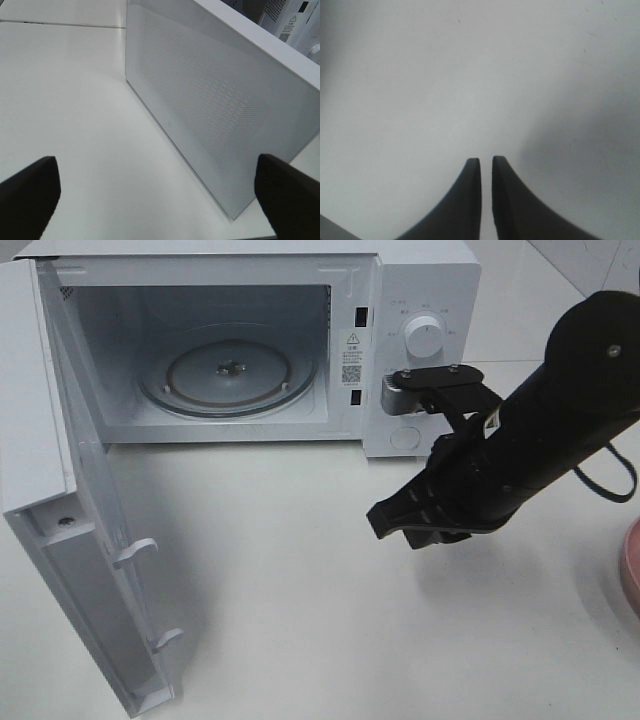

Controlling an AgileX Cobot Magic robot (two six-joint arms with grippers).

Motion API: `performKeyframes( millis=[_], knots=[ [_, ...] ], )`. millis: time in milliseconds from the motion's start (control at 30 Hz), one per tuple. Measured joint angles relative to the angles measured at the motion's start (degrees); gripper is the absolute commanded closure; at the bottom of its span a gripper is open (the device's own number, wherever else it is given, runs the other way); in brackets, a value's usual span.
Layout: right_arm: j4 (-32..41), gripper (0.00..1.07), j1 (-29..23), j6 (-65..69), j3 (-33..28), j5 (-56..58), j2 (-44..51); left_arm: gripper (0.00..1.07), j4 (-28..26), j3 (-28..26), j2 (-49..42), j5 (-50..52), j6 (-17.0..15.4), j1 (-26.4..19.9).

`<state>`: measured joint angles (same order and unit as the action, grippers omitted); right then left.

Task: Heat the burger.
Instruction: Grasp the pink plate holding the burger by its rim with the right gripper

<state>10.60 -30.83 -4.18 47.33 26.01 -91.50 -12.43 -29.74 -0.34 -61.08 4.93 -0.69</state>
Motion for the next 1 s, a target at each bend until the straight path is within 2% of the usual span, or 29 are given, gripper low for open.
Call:
performKeyframes(
  millis=[233, 267, 300, 367, 400, 433, 467, 500, 533, 567, 600, 633, 667, 767, 867, 933, 1000],
  knots=[
    [-4.7, 0.93, 3.7, 2.0, -0.1, 8.7, 3.3, 0.09, 0.0, 0.0, 0.0, 0.0, 0.0, 0.0],
    [-6.5, 0.87, 5.2, 3.0, -0.1, 10.7, 4.4, 0.09, 0.0, 0.0, 0.0, 0.0, 0.0, 0.0],
    [-6.5, 0.87, 5.2, 3.0, -0.1, 10.7, 4.4, 0.09, 0.0, 0.0, 0.0, 0.0, 0.0, 0.0],
    [-9.4, 0.70, 7.2, 4.2, -0.1, 13.2, 6.1, 0.09, 0.0, 0.0, 0.0, 0.0, 0.0, 0.0],
    [-9.4, 0.70, 7.2, 4.2, -0.1, 13.2, 6.1, 0.09, 0.0, 0.0, 0.0, 0.0, 0.0, 0.0],
    [-11.2, 0.55, 8.5, 4.8, -0.1, 14.8, 7.5, 0.09, 0.0, 0.0, 0.0, 0.0, 0.0, 0.0],
    [-12.2, 0.46, 9.2, 4.8, -0.1, 15.6, 8.4, 0.09, 0.0, 0.0, 0.0, 0.0, 0.0, 0.0],
    [-12.2, 0.46, 9.2, 4.8, -0.1, 15.6, 8.4, 0.09, 0.0, 0.0, 0.0, 0.0, 0.0, 0.0],
    [-14.1, 0.31, 10.5, 5.2, -0.1, 17.0, 10.2, 0.09, 0.0, 0.0, 0.0, 0.0, 0.0, 0.0],
    [-15.2, 0.23, 11.2, 5.2, -0.1, 17.7, 11.1, 0.09, 0.0, 0.0, 0.0, 0.0, 0.0, 0.0],
    [-15.2, 0.23, 11.2, 5.2, -0.1, 17.7, 11.1, 0.09, 0.0, 0.0, 0.0, 0.0, 0.0, 0.0],
    [-17.0, 0.12, 12.6, 5.2, -0.1, 18.8, 12.4, 0.09, 0.0, 0.0, 0.0, 0.0, 0.0, 0.0],
    [-18.9, 0.07, 14.1, 5.3, -0.1, 20.2, 13.4, 0.09, 0.0, 0.0, 0.0, 0.0, 0.0, 0.0],
    [-19.7, 0.07, 15.0, 5.4, -0.1, 20.7, 13.8, 0.09, 0.0, 0.0, 0.0, 0.0, 0.0, 0.0],
    [-21.5, 0.08, 17.5, 5.6, -0.1, 22.3, 13.9, 0.09, 0.0, 0.0, 0.0, 0.0, 0.0, 0.0],
    [-22.2, 0.09, 21.1, 5.6, -0.1, 23.4, 13.9, 0.09, 0.0, 0.0, 0.0, 0.0, 0.0, 0.0],
    [-22.5, 0.10, 21.9, 5.6, -0.1, 23.5, 13.9, 0.09, 0.0, 0.0, 0.0, 0.0, 0.0, 0.0]
  ],
)
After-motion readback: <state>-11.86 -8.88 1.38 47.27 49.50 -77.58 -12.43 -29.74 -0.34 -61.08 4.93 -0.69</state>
